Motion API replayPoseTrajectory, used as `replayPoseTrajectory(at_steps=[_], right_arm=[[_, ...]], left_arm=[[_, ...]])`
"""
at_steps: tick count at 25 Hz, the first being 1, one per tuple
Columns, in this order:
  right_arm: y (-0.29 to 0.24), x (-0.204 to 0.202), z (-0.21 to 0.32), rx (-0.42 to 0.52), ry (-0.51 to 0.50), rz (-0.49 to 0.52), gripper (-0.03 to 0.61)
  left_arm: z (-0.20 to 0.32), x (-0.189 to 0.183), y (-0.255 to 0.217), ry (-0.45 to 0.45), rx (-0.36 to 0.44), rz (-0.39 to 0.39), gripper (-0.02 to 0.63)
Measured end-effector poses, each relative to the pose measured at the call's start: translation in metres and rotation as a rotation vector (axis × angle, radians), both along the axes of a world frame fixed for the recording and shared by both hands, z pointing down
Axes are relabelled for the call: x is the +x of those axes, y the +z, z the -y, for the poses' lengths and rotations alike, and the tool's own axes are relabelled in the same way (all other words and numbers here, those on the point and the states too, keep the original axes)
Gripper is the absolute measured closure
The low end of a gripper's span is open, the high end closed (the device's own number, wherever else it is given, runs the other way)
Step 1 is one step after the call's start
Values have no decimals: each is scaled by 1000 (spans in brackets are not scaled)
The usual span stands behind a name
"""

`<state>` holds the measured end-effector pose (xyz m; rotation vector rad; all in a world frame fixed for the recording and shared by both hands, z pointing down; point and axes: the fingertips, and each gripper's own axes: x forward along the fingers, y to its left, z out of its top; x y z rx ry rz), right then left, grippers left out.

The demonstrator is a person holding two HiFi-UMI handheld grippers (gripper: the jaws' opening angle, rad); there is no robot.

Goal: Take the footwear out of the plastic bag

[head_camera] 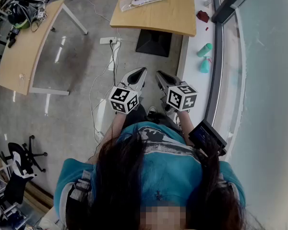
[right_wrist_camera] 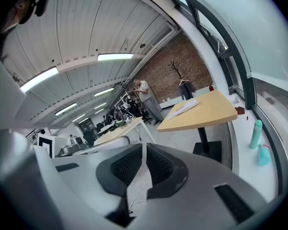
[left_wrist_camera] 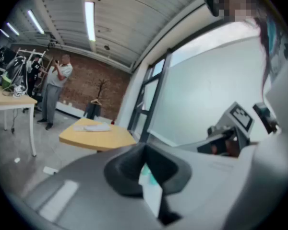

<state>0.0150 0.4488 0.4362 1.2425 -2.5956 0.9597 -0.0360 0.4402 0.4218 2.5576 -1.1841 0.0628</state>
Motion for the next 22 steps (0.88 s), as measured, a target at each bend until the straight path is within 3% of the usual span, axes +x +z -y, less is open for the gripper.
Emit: replayPoseTrajectory(at_steps=[8, 13, 22], right_arm=[[15, 10, 18, -37, 11, 29, 541], [18, 3, 37, -58, 3, 41, 541], [29, -10, 129, -74, 22, 38, 541]], left_arm=[[16, 5, 11, 6, -27, 36, 612], [39, -5, 12, -15, -49, 17, 612], [127, -20, 22, 19, -31, 51, 612]])
